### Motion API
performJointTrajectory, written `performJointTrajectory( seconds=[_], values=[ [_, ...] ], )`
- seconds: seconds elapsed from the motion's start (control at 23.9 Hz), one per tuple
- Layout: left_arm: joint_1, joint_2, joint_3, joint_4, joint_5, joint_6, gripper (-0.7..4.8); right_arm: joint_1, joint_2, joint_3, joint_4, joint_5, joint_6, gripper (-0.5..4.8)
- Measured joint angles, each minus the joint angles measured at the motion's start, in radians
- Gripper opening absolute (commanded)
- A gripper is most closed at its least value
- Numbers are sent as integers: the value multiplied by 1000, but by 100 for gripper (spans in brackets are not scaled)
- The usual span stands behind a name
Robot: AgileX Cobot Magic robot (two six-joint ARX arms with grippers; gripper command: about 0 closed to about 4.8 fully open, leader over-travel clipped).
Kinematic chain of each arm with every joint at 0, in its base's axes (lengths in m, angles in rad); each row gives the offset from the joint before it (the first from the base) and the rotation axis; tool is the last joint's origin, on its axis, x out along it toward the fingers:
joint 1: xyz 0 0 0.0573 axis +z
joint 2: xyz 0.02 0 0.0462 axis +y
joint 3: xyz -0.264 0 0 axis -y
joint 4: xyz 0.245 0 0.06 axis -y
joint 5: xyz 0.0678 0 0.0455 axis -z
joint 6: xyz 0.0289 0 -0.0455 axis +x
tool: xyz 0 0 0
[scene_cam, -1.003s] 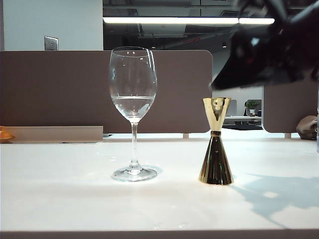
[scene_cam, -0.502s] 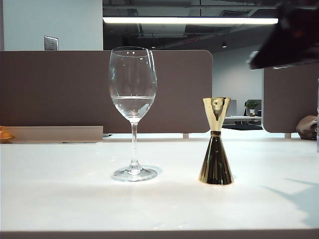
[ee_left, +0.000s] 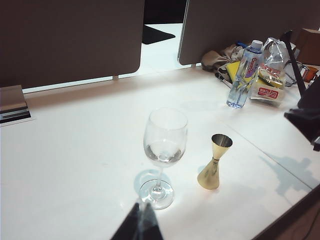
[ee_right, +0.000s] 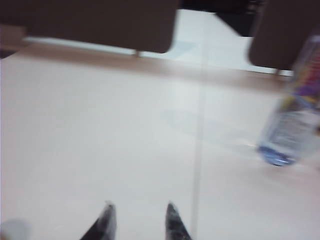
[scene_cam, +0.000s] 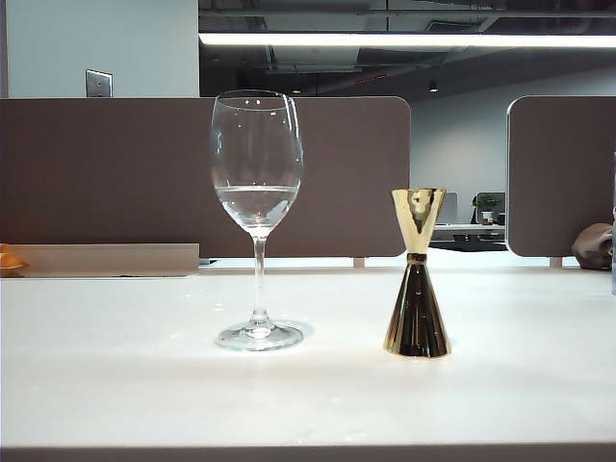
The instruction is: Pick up the jigger and pour the water inside into the glass.
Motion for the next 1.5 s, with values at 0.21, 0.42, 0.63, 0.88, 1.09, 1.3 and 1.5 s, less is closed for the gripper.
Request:
performJointTrajectory(
  seconds=[0.21, 0.42, 0.63, 0.88, 1.09, 1.3, 1.5],
  values=[
    [0, 0, 0, -1, 0, 0, -3, -63, -33, -27, 4, 45, 10, 17],
    [0, 0, 0, 0, 0, 0, -3, -85, -84, -102, 11, 42, 76, -5],
    [0, 0, 0, 0, 0, 0, -3, -86, -119, -164, 20, -140, 85, -5],
    [0, 0, 0, 0, 0, 0, -3, -86, -175, -197, -8, -220, 88, -5],
    [0, 0, 0, 0, 0, 0, -2, -87, -225, -197, -80, -221, 88, -5],
    [0, 0, 0, 0, 0, 0, -2, -87, -282, -197, -140, -220, 88, -5],
    [0, 0, 0, 0, 0, 0, -3, -87, -349, -197, -207, -220, 88, -5]
  ],
)
